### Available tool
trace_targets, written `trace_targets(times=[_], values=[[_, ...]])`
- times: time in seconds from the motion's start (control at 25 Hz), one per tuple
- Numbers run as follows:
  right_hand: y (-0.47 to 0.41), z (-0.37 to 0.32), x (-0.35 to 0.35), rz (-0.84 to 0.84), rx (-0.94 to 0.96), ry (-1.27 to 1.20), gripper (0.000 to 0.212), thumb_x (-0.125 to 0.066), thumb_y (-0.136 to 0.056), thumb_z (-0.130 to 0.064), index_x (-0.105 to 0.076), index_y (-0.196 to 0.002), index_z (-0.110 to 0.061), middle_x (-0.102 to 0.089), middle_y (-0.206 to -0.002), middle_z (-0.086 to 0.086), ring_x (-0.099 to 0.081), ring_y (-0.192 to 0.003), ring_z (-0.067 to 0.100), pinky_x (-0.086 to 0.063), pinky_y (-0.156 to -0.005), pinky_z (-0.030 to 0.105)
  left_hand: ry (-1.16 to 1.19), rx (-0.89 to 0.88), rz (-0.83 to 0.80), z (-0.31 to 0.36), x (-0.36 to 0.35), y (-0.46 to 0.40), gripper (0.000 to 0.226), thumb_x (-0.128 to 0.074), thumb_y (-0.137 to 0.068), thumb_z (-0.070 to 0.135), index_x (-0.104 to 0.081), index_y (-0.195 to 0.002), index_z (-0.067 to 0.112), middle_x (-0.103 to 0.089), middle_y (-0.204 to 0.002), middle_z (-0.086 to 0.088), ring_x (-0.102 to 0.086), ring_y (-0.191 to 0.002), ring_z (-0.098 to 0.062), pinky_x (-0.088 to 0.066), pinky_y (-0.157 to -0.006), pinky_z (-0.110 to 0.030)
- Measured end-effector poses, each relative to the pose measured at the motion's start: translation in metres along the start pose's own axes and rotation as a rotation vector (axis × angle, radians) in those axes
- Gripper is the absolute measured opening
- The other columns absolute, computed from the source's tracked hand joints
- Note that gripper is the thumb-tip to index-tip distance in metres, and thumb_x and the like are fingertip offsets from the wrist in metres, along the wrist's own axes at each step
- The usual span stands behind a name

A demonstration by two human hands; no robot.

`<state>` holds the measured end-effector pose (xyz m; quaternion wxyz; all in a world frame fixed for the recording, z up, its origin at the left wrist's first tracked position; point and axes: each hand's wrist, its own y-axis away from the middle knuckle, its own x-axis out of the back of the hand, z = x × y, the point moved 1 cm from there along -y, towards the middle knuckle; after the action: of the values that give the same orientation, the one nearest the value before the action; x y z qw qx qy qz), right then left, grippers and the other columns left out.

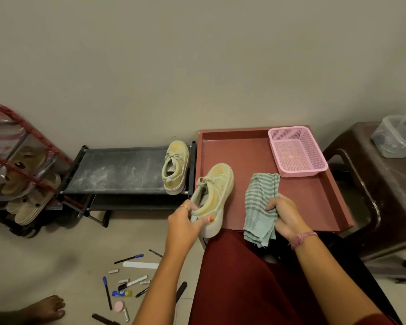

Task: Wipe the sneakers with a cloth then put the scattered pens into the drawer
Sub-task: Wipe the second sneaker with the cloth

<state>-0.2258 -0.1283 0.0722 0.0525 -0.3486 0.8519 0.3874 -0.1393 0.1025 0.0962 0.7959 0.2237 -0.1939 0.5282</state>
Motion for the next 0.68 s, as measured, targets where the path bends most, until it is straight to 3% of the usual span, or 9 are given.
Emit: trace_targets(times=[0.16,0.28,0.36,0.48,0.68], values=[[-0.009,0.004,-0.014,-0.029,-0.011,-0.064,0.05,-0.032,-0.073,0.022,-0.056,-0.111,0.001,-0.061,-0.111,0.023,-0.061,-0.098,0.039,-0.053,-0.084,0.048,0.014,-0.029,0.206,-0.01,0.043,-0.009,0.027,-0.083,-0.071,0.018,-0.056,-0.072,0.022,-0.064,-0.076,0.002,-0.059,-0.069,-0.012,-0.049,-0.057,-0.024],[-0.018,0.005,-0.024,-0.046,-0.022,-0.068,0.047,-0.031,-0.075,0.022,-0.055,-0.11,0.001,-0.062,-0.108,0.021,-0.063,-0.091,0.035,-0.057,-0.068,0.039,0.003,-0.026,0.341,-0.021,0.077,-0.034,0.025,-0.082,-0.071,0.016,-0.058,-0.073,0.021,-0.064,-0.085,0.003,-0.061,-0.077,-0.009,-0.048,-0.059,-0.019],[-0.028,0.008,-0.03,-0.043,-0.04,-0.08,0.051,-0.032,-0.075,0.021,-0.053,-0.118,0.004,-0.061,-0.114,0.022,-0.062,-0.096,0.036,-0.057,-0.071,0.04,-0.026,-0.016,0.4,-0.036,0.094,-0.062,0.024,-0.083,-0.071,0.017,-0.06,-0.076,0.015,-0.065,-0.086,-0.002,-0.062,-0.078,-0.014,-0.048,-0.063,-0.022],[-0.043,0.015,-0.039,-0.025,-0.087,-0.086,0.052,-0.033,-0.075,0.019,-0.051,-0.122,0.006,-0.06,-0.118,0.024,-0.063,-0.097,0.036,-0.055,-0.075,0.042,-0.019,0.044,0.428,-0.061,0.108,-0.104,0.024,-0.083,-0.071,0.016,-0.06,-0.077,0.011,-0.067,-0.085,-0.007,-0.063,-0.081,-0.023,-0.051,-0.069,-0.03],[-0.065,0.025,-0.047,-0.032,-0.148,-0.091,0.044,-0.033,-0.077,0.017,-0.054,-0.115,0.006,-0.063,-0.111,0.023,-0.064,-0.094,0.036,-0.056,-0.073,0.041,0.093,0.168,0.423,-0.086,0.103,-0.155,0.026,-0.082,-0.073,0.013,-0.056,-0.075,0.013,-0.066,-0.088,-0.007,-0.062,-0.083,-0.021,-0.053,-0.076,-0.035]])
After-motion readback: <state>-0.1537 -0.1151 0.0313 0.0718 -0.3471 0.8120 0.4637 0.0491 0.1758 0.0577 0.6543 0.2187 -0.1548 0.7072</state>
